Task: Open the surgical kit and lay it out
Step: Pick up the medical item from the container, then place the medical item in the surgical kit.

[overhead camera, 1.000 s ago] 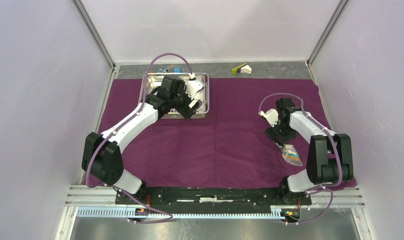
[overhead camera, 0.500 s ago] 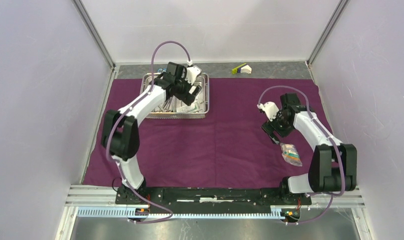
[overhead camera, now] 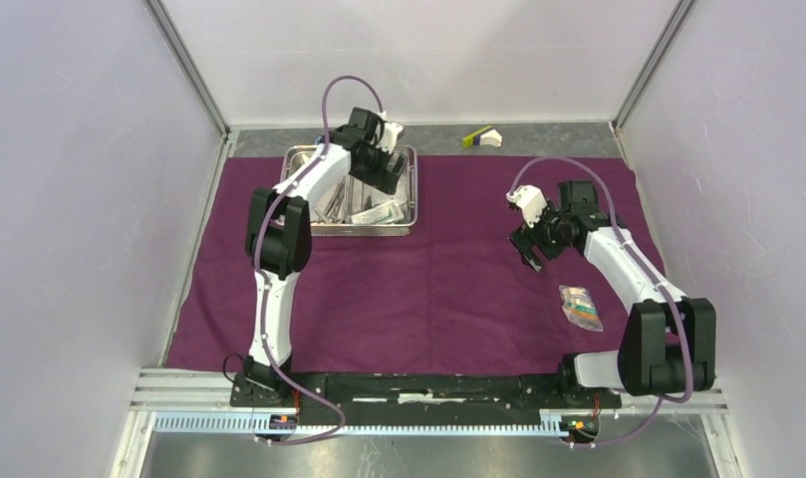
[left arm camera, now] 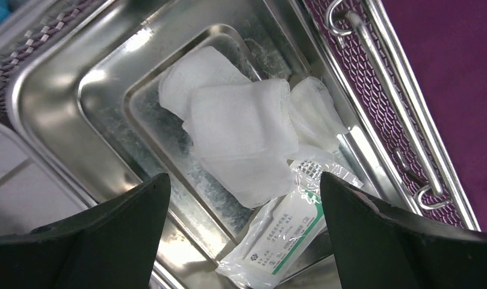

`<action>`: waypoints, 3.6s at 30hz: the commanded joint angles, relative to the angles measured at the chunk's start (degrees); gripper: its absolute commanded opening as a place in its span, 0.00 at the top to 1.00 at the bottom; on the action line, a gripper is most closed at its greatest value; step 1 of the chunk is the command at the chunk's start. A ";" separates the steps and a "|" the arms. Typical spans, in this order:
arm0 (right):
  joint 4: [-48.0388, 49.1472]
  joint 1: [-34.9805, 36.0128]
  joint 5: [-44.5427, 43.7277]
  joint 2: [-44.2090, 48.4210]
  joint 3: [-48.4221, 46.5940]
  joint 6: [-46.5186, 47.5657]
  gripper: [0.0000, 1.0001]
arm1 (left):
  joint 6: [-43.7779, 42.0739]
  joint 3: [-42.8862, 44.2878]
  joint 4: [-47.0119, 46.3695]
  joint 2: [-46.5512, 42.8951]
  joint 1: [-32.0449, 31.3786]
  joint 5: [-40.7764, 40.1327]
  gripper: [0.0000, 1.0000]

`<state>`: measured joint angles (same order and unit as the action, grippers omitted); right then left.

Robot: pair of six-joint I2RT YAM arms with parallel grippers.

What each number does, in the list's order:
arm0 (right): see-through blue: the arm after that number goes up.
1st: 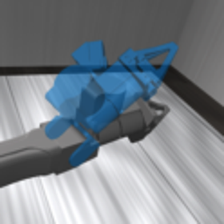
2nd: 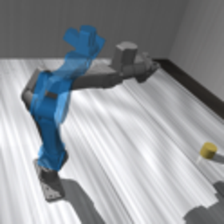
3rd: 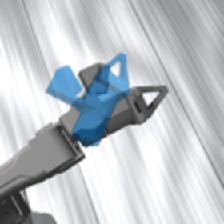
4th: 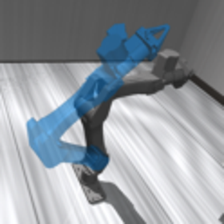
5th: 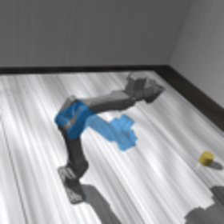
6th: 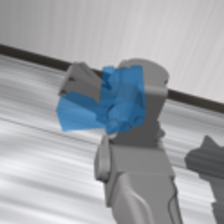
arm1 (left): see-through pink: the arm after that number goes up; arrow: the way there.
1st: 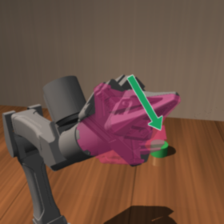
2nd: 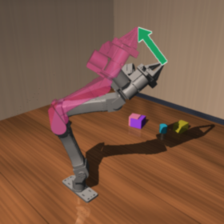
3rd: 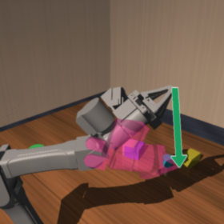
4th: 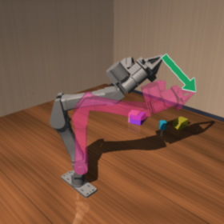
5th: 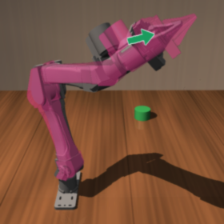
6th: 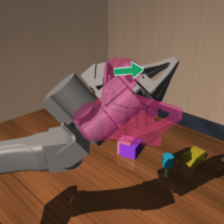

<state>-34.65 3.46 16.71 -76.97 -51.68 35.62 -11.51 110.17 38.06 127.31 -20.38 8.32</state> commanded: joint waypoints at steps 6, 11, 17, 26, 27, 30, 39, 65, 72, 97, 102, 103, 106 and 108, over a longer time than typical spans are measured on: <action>6.20 0.31 3.60 -2.64 2.46 -0.39 0.14 | 4.26 5.32 3.51 5.02 -0.51 2.84 0.00; 6.35 0.26 3.55 -3.56 2.55 -0.15 0.14 | 5.05 6.52 3.42 7.08 -1.03 3.10 0.00; 6.32 0.24 3.20 -3.54 2.73 0.16 0.14 | 6.30 9.34 3.42 9.88 -1.34 0.94 0.00; 6.17 0.28 2.73 -4.54 2.62 0.59 0.14 | 6.00 6.39 3.33 9.30 -1.59 -1.61 0.19; 6.18 0.22 2.75 -4.67 2.58 0.60 0.14 | 5.82 5.59 3.33 8.80 -1.59 -1.78 0.23; 6.18 0.28 2.39 -5.32 2.64 0.77 0.14 | 5.07 3.12 3.02 6.86 -1.70 -1.46 0.40; 5.69 0.34 2.45 -6.27 2.45 0.80 0.14 | 3.49 -0.60 0.93 2.58 -1.92 -2.65 0.65; 5.10 0.30 3.61 -5.66 3.01 0.90 0.14 | 4.70 1.91 -2.47 -7.78 5.11 16.85 0.98; 5.22 0.26 4.04 -4.67 2.99 0.91 0.14 | -0.02 -4.65 -2.57 -14.43 6.23 29.65 0.98; 11.10 -29.40 7.00 3.94 2.88 -11.82 0.12 | -14.96 -12.55 -2.70 -12.47 -33.60 27.20 0.98; 12.53 -31.88 7.83 5.94 4.52 -12.58 0.11 | -10.70 -5.67 -6.13 -4.74 -38.31 23.51 0.98; 12.82 -32.06 8.01 6.14 4.89 -12.59 0.11 | -10.02 -3.48 -6.16 -2.92 -39.06 23.31 0.98; 12.59 -32.71 8.32 6.29 5.38 -12.26 0.11 | -7.65 1.86 -5.90 1.18 -40.79 22.44 0.98; 12.68 -33.29 8.73 6.24 5.84 -12.08 0.11 | -6.73 4.67 -5.73 3.23 -41.87 21.48 0.98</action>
<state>-24.01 -28.91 23.53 -71.94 -46.81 24.14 -22.98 108.18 34.81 127.96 -60.58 32.18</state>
